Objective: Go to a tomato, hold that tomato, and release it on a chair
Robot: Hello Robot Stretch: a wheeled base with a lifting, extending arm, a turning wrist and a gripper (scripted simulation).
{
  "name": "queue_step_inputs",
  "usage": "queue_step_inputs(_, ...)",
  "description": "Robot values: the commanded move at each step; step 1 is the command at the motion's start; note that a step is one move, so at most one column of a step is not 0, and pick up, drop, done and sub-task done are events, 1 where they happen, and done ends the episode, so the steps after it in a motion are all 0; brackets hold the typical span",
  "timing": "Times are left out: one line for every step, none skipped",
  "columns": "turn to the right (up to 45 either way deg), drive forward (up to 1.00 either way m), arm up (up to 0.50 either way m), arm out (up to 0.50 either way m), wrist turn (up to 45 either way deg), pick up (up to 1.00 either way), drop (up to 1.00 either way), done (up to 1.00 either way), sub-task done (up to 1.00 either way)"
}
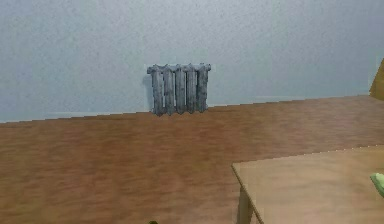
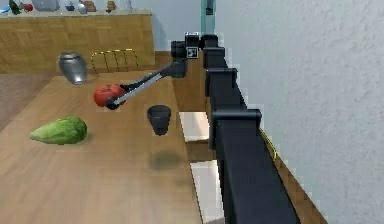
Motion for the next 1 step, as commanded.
queue_step_inputs(0.0,0.0,0.0,0.0,45.0,0.0,0.0,0.0,0.0)
